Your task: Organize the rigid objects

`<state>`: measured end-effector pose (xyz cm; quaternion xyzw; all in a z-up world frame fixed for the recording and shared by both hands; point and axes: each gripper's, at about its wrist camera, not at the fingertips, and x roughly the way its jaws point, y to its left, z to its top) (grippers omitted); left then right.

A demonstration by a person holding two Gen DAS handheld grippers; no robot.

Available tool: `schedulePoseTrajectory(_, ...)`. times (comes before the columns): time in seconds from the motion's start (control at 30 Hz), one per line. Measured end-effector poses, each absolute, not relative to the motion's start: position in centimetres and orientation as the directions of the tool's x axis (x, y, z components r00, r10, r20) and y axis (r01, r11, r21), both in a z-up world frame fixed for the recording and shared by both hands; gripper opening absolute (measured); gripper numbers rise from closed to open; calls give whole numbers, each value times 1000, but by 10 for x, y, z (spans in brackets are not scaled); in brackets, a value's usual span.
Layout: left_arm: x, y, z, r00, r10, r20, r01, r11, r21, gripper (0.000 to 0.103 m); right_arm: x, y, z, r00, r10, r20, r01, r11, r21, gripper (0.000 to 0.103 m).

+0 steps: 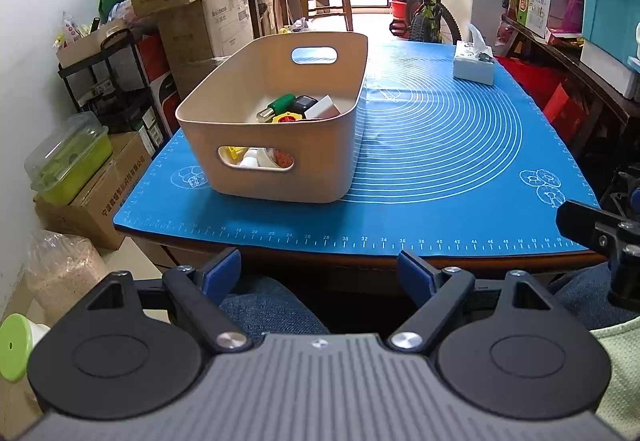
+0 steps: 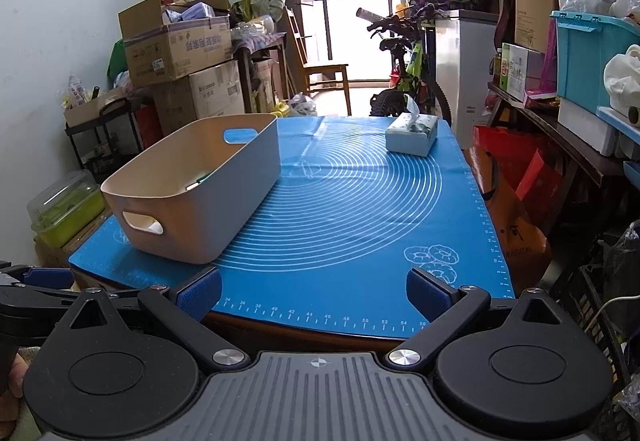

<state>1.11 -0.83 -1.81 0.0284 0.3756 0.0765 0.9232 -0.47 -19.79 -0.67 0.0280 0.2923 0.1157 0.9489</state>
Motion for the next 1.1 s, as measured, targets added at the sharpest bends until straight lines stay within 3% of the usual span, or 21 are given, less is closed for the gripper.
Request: schedulePoseTrajectory(1.1, 11, -7, -17, 705, 167, -689, -119, 986, 117, 85, -6, -197, -11, 798, 230, -558, -197, 973, 120, 100)
